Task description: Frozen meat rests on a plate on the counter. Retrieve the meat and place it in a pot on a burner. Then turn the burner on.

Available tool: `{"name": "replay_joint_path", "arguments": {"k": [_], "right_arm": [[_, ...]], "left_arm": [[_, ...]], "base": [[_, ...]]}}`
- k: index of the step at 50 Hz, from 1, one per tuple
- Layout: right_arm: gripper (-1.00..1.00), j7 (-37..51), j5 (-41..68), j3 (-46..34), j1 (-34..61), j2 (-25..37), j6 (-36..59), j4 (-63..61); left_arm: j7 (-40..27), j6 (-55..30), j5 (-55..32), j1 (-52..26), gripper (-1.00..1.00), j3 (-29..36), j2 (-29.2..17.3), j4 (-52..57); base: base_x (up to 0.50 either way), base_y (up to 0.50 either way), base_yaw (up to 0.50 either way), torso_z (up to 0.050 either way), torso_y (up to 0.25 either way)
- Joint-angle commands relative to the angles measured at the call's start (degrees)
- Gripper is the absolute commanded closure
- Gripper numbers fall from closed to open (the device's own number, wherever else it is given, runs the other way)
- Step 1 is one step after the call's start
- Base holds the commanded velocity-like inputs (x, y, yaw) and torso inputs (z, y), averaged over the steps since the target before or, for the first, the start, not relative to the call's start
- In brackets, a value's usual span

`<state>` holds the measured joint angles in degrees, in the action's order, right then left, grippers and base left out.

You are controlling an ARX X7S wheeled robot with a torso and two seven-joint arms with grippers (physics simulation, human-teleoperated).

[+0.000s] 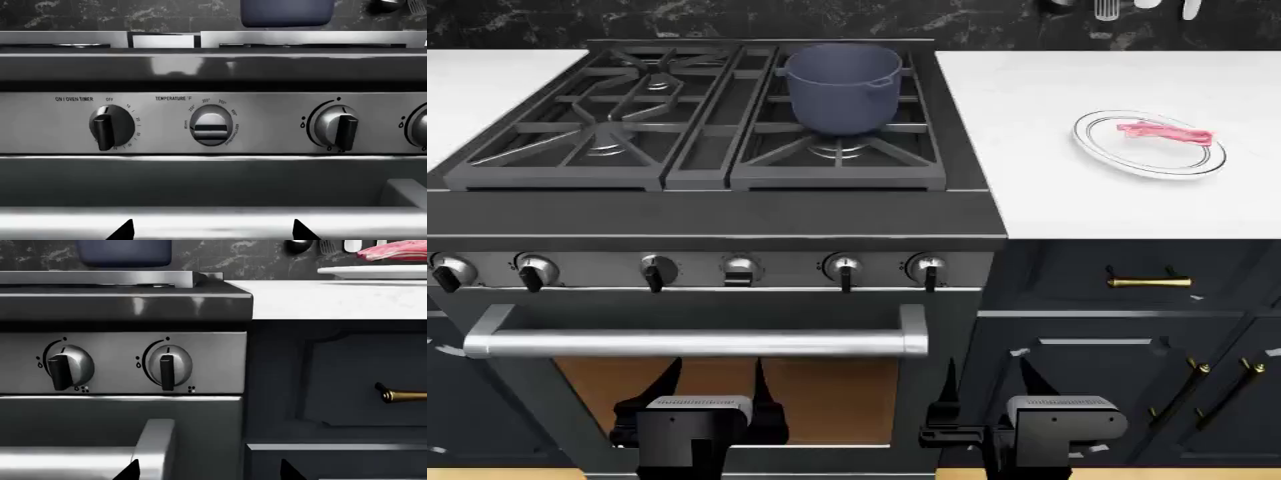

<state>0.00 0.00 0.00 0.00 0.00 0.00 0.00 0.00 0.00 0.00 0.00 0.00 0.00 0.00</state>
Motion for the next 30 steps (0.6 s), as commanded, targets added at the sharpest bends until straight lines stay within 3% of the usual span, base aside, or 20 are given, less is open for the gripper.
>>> {"name": "replay_joint_path", "arguments": {"k": [1,11,30], "right_arm": [[-1.00,1.12,0.56,-1.28,0.04,0.95,-0.34,0.10],[-1.00,1.29,4.60,-2.66,0.04,2.65,-3.40,0.48],[-1.00,2.73,6.30,-4.58,1.04,4.36,-4.92,3.37]], "left_arm": [[-1.13,0.01,-0.74,-0.03,-1.00,1.12,-0.91,0.03],[-3.57,0.88,-0.75,-1.41,-1.00,3.76,-2.43,-2.06],[-6.98,3.18,-2.22,-3.44,-1.00,5.13,-3.84,-6.45]], "base": [[0.00,0.00,0.00,0.000,0.000],[0.00,-0.03,0.00,0.000,0.000],[0.05,-0.50,0.00,0.000,0.000]]}}
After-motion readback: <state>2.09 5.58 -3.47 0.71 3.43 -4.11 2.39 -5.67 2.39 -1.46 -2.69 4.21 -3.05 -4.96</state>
